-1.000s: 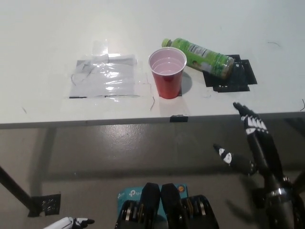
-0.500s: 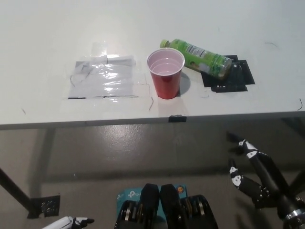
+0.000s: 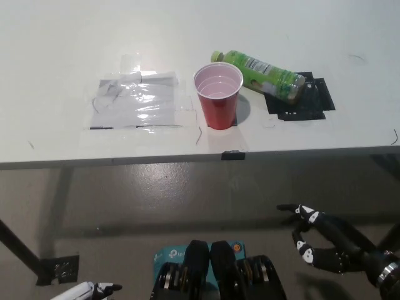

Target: The robot uses its right hand to pick up a bottle kept in the middle of the desk and tilt it into a cup kept next to it to pour water out

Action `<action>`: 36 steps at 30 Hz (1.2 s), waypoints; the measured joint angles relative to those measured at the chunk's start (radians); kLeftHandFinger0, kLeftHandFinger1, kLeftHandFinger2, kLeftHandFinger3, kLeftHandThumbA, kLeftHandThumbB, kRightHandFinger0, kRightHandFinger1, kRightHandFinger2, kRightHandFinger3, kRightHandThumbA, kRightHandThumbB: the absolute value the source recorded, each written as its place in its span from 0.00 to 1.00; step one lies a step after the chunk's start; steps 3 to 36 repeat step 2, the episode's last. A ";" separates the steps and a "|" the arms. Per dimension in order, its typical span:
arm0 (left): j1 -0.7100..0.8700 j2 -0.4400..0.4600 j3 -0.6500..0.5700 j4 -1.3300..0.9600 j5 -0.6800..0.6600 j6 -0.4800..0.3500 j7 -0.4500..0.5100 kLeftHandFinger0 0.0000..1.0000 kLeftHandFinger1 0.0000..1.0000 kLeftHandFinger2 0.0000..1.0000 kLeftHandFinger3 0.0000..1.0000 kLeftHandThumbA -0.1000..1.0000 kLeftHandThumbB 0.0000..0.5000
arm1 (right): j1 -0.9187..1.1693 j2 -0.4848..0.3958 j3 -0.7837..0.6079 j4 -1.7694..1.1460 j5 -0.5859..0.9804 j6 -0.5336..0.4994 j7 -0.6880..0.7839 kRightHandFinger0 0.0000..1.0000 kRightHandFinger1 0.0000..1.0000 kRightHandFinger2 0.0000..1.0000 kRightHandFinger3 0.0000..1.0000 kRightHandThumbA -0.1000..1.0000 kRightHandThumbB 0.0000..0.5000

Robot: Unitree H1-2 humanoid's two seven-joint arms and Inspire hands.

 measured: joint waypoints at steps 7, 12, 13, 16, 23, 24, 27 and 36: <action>0.000 0.000 0.001 0.000 0.000 0.000 0.000 1.00 1.00 1.00 1.00 1.00 0.89 | -0.004 -0.003 0.001 -0.004 0.001 0.012 0.020 0.62 0.60 0.71 0.95 0.20 0.25; 0.000 0.000 0.001 0.000 0.000 0.000 0.000 1.00 1.00 1.00 1.00 1.00 0.89 | -0.004 -0.003 0.001 -0.004 0.001 0.012 0.020 0.62 0.60 0.71 0.95 0.20 0.25; 0.000 0.000 0.001 0.000 0.000 0.000 0.000 1.00 1.00 1.00 1.00 1.00 0.89 | -0.004 -0.003 0.001 -0.004 0.001 0.012 0.020 0.62 0.60 0.71 0.95 0.20 0.25; 0.000 0.000 0.001 0.000 0.000 0.000 0.000 1.00 1.00 1.00 1.00 1.00 0.89 | -0.004 -0.003 0.001 -0.004 0.001 0.012 0.020 0.62 0.60 0.71 0.95 0.20 0.25; 0.000 0.000 0.001 0.000 0.000 0.000 0.000 1.00 1.00 1.00 1.00 1.00 0.89 | -0.004 -0.003 0.001 -0.004 0.001 0.012 0.020 0.62 0.60 0.71 0.95 0.20 0.25; 0.000 0.000 0.001 0.000 0.000 0.000 0.000 1.00 1.00 1.00 1.00 1.00 0.89 | -0.004 -0.003 0.001 -0.004 0.001 0.012 0.020 0.62 0.60 0.71 0.95 0.20 0.25; 0.000 0.000 0.001 0.000 0.000 0.000 0.000 1.00 1.00 1.00 1.00 1.00 0.89 | -0.004 -0.003 0.001 -0.004 0.001 0.012 0.020 0.62 0.60 0.71 0.95 0.20 0.25; 0.000 0.000 0.001 0.000 0.000 0.000 0.000 1.00 1.00 1.00 1.00 1.00 0.89 | -0.004 -0.003 0.001 -0.004 0.001 0.012 0.020 0.62 0.60 0.71 0.95 0.20 0.25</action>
